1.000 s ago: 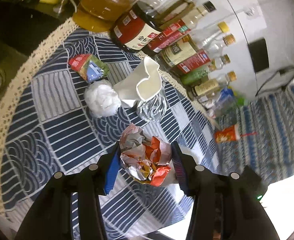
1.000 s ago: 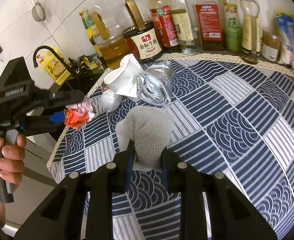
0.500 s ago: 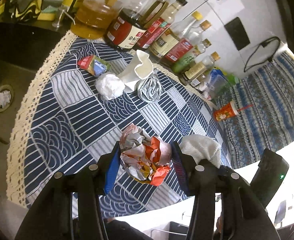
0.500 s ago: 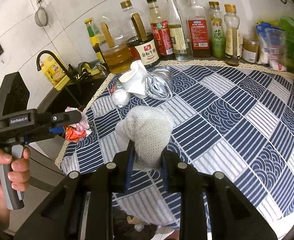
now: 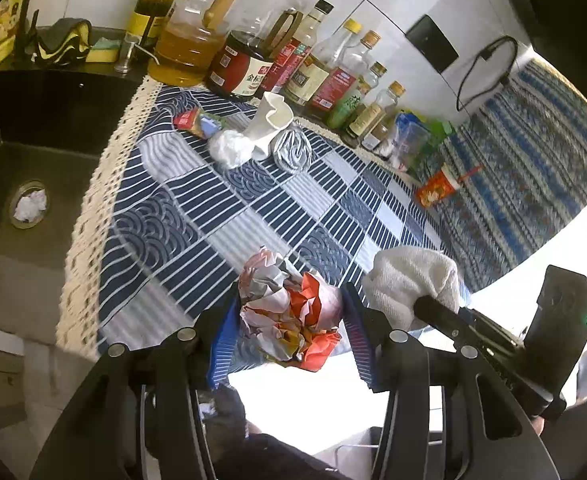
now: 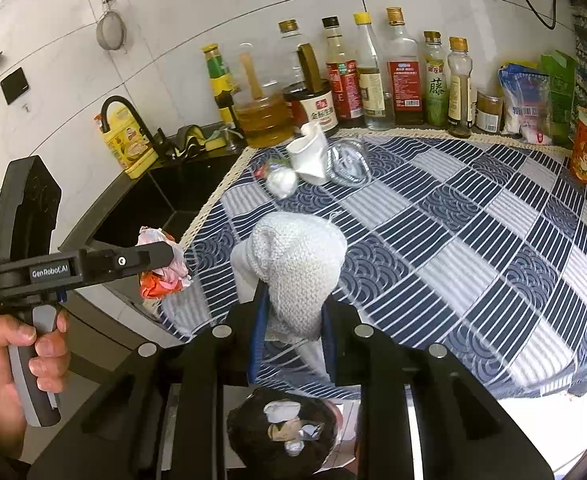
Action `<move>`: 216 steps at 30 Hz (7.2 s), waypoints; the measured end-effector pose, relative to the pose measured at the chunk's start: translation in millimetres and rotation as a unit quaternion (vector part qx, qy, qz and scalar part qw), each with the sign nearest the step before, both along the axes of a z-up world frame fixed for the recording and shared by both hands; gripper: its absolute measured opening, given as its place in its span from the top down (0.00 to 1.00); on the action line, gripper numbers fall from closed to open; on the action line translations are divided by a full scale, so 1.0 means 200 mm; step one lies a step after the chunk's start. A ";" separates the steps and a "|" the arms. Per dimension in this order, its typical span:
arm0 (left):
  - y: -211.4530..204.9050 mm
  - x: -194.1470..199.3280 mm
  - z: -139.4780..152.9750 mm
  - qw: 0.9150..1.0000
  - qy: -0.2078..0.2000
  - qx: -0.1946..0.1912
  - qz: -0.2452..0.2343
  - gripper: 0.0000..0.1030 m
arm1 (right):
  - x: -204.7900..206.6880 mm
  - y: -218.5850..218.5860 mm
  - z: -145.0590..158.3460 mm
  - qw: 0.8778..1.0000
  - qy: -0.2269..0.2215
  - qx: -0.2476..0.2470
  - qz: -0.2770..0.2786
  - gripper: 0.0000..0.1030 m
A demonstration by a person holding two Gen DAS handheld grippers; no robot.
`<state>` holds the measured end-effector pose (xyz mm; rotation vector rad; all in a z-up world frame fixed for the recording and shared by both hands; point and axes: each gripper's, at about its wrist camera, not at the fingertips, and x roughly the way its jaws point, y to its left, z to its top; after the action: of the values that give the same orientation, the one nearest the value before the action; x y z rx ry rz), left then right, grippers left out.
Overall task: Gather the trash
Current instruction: 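Carry the wrappers and towel down toward the floor bin, then open the left tool over the bin while the right tool releases the towel, then raise both tools back toward the counter, then grasp the red-green snack bag with the left tool while the right tool grasps the foil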
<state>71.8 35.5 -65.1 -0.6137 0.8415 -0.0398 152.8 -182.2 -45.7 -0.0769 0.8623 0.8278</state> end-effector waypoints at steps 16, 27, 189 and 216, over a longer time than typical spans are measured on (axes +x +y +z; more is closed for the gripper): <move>-0.02 -0.30 -0.09 0.999 0.019 0.017 -0.023 0.54 | -0.30 0.03 -0.08 1.000 0.016 -0.008 -0.005 0.76; -0.05 -0.36 -0.28 0.998 0.060 -0.007 -0.031 0.54 | -0.39 0.03 -0.23 0.998 0.057 -0.035 -0.002 0.75; 0.56 1.45 -0.38 0.955 0.231 0.178 -0.058 0.08 | 1.64 0.56 -0.49 0.964 0.204 0.072 0.153 0.12; 0.64 1.48 -0.44 0.959 0.262 0.092 -0.065 0.21 | 1.68 0.57 -0.51 0.952 0.234 0.097 0.169 0.41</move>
<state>368.7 164.0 -154.0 -0.3933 1.3825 0.0845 488.1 -67.9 -146.8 0.1571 1.2277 1.2801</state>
